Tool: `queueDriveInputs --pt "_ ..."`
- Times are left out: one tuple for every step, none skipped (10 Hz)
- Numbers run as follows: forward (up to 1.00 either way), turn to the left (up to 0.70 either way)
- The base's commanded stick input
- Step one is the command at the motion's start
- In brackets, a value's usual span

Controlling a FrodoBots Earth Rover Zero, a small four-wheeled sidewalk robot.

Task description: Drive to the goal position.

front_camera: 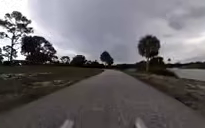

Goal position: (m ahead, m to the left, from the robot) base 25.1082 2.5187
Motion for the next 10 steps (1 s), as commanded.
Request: queueDriveInputs --pt "1.00 0.00" --pt "1.00 0.00" --pt "1.00 0.00" --pt "1.00 0.00" --pt "1.00 0.00" --pt "1.00 0.00" --pt "1.00 0.00" --pt "1.00 -0.20" --pt "1.00 -0.40" --pt "1.00 -0.25"
